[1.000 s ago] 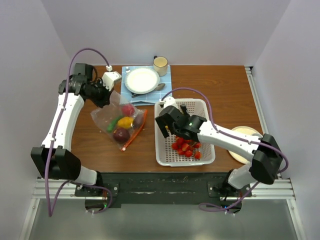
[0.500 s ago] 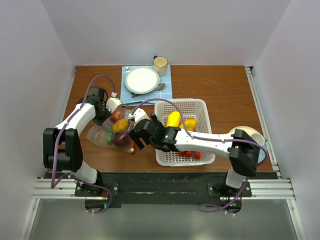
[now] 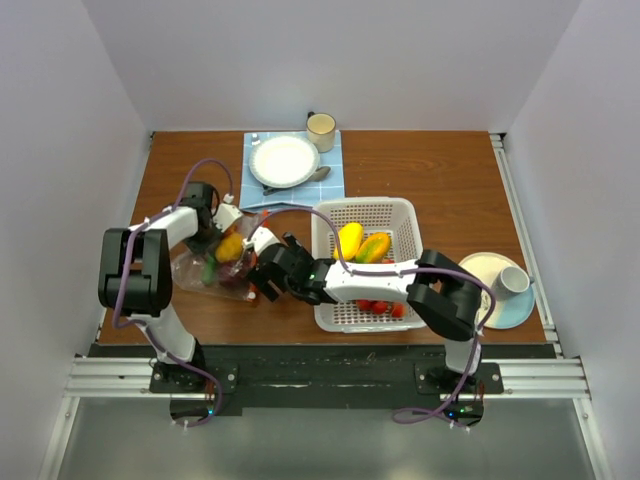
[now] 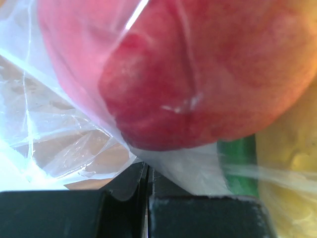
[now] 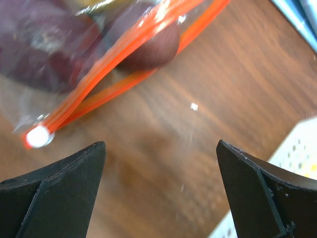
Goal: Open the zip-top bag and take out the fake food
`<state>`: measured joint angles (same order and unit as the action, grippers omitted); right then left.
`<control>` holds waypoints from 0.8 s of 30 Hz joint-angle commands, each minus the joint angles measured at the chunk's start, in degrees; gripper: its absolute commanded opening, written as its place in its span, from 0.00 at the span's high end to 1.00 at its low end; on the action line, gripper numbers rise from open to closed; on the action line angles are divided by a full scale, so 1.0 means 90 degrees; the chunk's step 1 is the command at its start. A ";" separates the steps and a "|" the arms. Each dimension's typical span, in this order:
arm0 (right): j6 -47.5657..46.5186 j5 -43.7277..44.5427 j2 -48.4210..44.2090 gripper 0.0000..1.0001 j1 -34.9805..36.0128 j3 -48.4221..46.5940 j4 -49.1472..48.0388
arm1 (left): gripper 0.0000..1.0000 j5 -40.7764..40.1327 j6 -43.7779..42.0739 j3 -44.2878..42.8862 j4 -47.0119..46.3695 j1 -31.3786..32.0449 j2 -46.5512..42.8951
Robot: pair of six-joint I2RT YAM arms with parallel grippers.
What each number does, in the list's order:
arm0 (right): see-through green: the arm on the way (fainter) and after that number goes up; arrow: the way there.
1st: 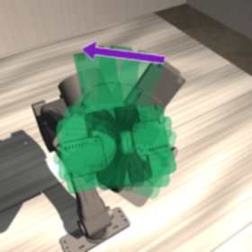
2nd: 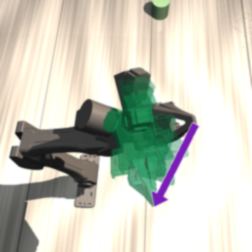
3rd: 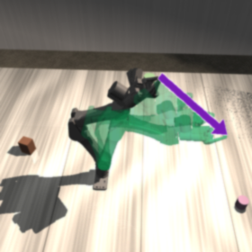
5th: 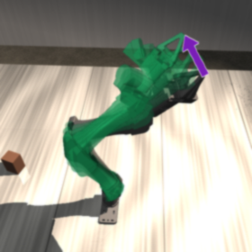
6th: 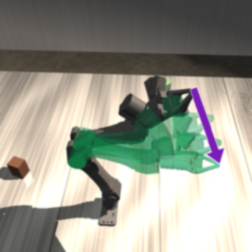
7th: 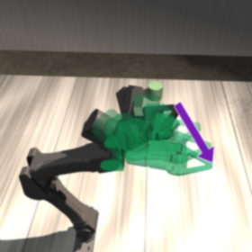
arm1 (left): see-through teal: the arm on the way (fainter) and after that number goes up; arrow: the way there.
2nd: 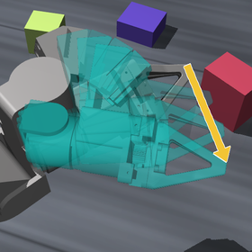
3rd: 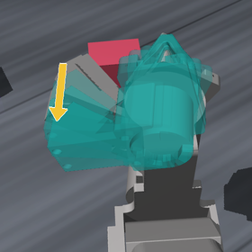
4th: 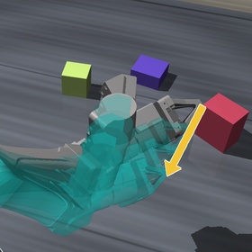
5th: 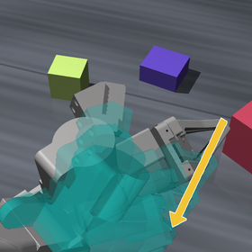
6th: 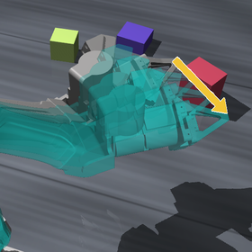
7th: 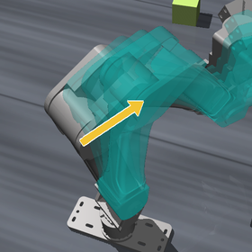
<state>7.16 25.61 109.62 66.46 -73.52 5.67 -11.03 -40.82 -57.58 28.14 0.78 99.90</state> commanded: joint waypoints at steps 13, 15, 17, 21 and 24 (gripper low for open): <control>-0.0210 -0.2639 0.0886 0.04 -0.0968 -0.1021 -0.1665 | 1.00 0.0434 -0.0865 -0.0145 -0.0431 0.0109 0.0180; -0.0103 -0.2796 0.0925 0.04 -0.0978 -0.1041 -0.1714 | 1.00 0.0463 -0.0846 -0.0155 -0.0422 0.0158 0.0219; -0.0034 -0.3038 0.0954 0.04 -0.0958 -0.0953 -0.1743 | 1.00 0.0532 -0.0816 -0.0213 -0.0354 0.0177 0.0257; -0.0014 -0.3100 0.1032 0.03 -0.0832 -0.0835 -0.1754 | 1.00 0.0561 -0.0777 -0.0252 -0.0295 0.0216 0.0287; 0.0083 -0.3011 0.1169 0.03 -0.0812 -0.0874 -0.1705 | 1.00 0.0649 -0.0699 -0.0311 -0.0159 0.0275 0.0248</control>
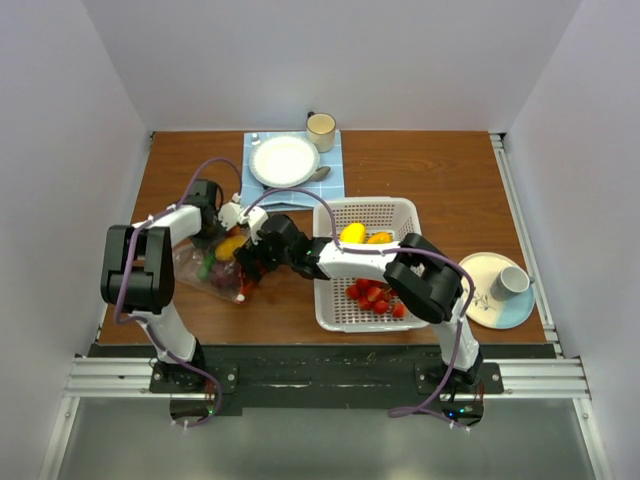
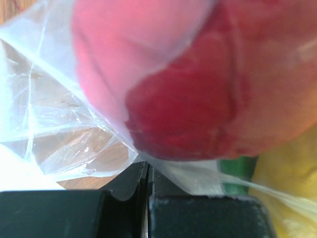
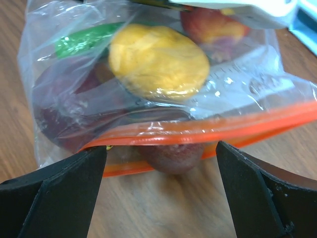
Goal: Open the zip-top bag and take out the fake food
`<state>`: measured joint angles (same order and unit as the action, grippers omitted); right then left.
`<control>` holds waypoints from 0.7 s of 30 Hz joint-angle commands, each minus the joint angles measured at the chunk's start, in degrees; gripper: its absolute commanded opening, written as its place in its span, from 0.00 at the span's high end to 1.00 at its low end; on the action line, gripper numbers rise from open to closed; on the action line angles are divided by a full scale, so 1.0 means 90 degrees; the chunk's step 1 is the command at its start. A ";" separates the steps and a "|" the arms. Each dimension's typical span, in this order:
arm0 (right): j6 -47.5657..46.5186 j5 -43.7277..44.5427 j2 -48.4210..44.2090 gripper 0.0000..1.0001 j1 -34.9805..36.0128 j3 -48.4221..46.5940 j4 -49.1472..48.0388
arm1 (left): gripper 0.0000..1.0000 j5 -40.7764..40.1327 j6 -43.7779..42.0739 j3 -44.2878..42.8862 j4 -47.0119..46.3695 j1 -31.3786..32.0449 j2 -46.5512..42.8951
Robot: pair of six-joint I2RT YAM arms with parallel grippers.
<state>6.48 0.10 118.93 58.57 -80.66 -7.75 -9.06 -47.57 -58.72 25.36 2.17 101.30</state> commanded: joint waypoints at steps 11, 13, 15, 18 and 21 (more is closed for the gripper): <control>0.0256 -0.0089 0.0438 0.21 0.0065 -0.0003 -0.0174 | 1.00 0.0636 0.0169 -0.0088 0.0561 0.0335 -0.0484; 0.0305 -0.0021 0.0069 0.40 0.0075 0.0056 -0.0058 | 1.00 0.0383 0.0130 -0.0019 0.0434 0.0335 -0.0435; 0.0335 0.0076 -0.0322 0.51 0.0055 0.0290 0.0060 | 1.00 0.0207 0.0129 0.0011 0.0346 0.0315 -0.0367; 0.0228 0.0437 -0.1376 0.60 0.0065 0.0642 0.0449 | 1.00 0.0108 0.0256 -0.0203 0.0539 0.0295 -0.0405; 0.0071 0.1042 -0.2295 0.68 0.0055 0.0915 0.1072 | 1.00 0.0313 0.0471 -0.0730 0.1036 0.0295 -0.0649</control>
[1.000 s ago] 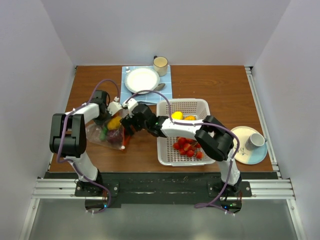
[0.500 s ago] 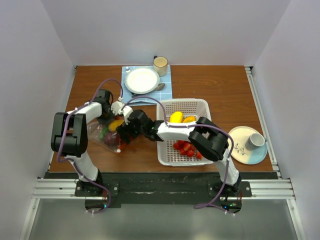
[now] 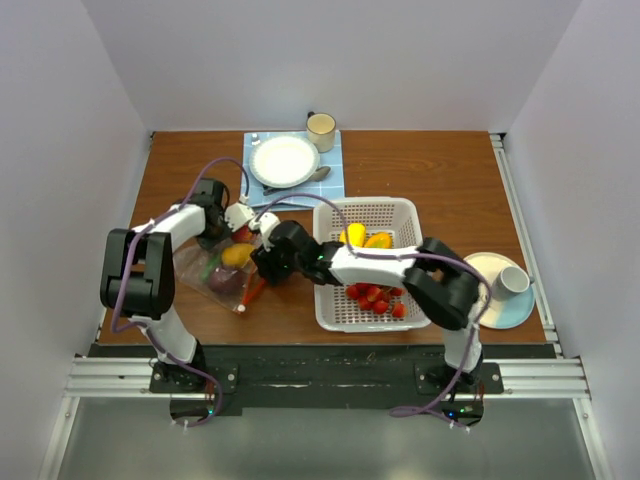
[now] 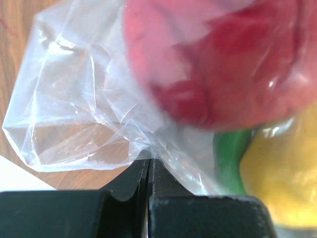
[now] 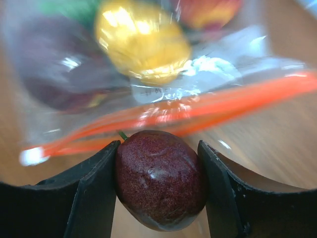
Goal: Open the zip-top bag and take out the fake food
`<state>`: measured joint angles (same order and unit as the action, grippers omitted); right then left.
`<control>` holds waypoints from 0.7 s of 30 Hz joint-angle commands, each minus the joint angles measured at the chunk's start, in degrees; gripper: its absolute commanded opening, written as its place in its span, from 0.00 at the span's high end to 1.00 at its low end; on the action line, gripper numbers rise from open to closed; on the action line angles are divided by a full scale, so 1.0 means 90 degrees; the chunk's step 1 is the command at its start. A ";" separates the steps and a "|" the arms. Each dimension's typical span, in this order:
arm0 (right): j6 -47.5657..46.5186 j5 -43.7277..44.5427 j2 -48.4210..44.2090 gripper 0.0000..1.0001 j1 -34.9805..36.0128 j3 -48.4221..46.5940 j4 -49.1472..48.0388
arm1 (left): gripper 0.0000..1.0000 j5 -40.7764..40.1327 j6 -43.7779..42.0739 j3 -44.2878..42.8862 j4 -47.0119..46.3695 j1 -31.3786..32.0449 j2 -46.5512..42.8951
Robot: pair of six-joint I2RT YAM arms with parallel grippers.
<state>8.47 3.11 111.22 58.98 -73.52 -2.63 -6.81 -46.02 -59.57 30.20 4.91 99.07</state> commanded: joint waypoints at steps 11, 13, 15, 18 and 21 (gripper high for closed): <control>0.0640 0.3647 -0.2905 0.84 -0.0674 0.2054 0.1151 | 1.00 0.1068 0.0777 -0.2062 0.2006 0.0099 -0.1114; 0.0651 0.3619 -0.2701 0.61 -0.0704 0.1968 0.1288 | 1.00 0.1079 0.0826 -0.2004 0.1987 0.0148 -0.1173; 0.0622 0.3395 -0.2602 0.24 -0.0694 0.1685 0.1484 | 1.00 0.1030 0.0846 -0.1839 0.1958 0.0148 -0.1183; 0.0437 0.3043 -0.2670 0.01 -0.0509 0.1450 0.1485 | 1.00 0.0806 0.0807 -0.1303 0.1618 0.0148 -0.1173; 0.0154 0.3179 -0.2992 0.01 -0.0051 0.1586 0.1056 | 1.00 0.0523 0.0739 -0.0726 0.1159 0.0148 -0.1115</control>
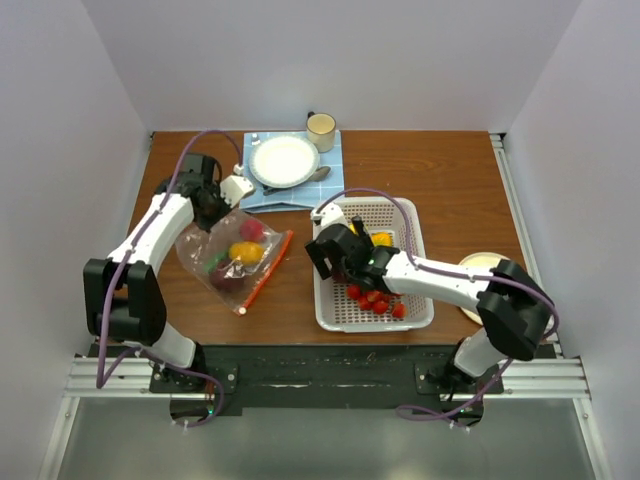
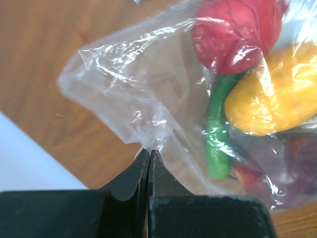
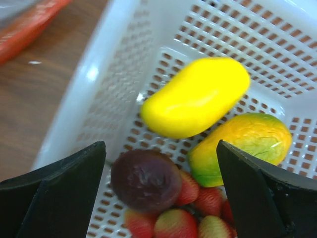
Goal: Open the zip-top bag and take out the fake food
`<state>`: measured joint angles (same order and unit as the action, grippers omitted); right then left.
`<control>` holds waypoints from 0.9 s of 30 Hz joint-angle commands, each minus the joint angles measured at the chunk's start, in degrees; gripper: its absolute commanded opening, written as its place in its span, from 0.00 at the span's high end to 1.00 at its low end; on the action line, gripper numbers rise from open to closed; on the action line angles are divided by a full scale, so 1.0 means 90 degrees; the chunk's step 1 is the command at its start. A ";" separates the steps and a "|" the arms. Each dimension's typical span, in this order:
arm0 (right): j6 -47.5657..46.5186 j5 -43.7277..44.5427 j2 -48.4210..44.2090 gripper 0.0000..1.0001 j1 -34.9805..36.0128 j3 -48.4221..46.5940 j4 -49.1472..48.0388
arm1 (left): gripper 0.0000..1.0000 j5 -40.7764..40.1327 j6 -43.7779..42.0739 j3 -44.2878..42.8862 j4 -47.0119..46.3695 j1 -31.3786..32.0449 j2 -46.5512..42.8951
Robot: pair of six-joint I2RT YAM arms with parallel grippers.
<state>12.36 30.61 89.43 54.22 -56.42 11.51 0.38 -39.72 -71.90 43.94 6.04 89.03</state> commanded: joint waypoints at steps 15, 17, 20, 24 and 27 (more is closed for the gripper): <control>-0.0973 0.0116 0.0522 0.11 0.1876 -0.1045 -0.1620 | 1.00 -0.1195 -0.0341 0.2041 -0.2265 0.0022 0.1074; -0.0953 -0.0060 0.0912 0.16 0.1867 -0.1142 -0.1727 | 1.00 -0.1273 -0.0400 0.2129 -0.2411 0.0012 0.1123; -0.0944 -0.0295 0.1498 0.25 0.1759 -0.1298 -0.1990 | 1.00 -0.1351 -0.0557 0.2149 -0.2626 -0.0056 0.1240; -0.0973 -0.0559 0.2152 0.29 0.1516 -0.1689 -0.2255 | 1.00 -0.1342 -0.0596 0.2003 -0.2637 -0.0134 0.1396; -0.0963 -0.0852 0.2582 0.29 0.1350 -0.2001 -0.2392 | 1.00 -0.1244 -0.0567 0.1905 -0.2539 -0.0125 0.1416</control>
<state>4.03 26.65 110.02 68.77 -69.76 -4.91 -13.58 -44.25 -54.33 21.37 5.56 99.24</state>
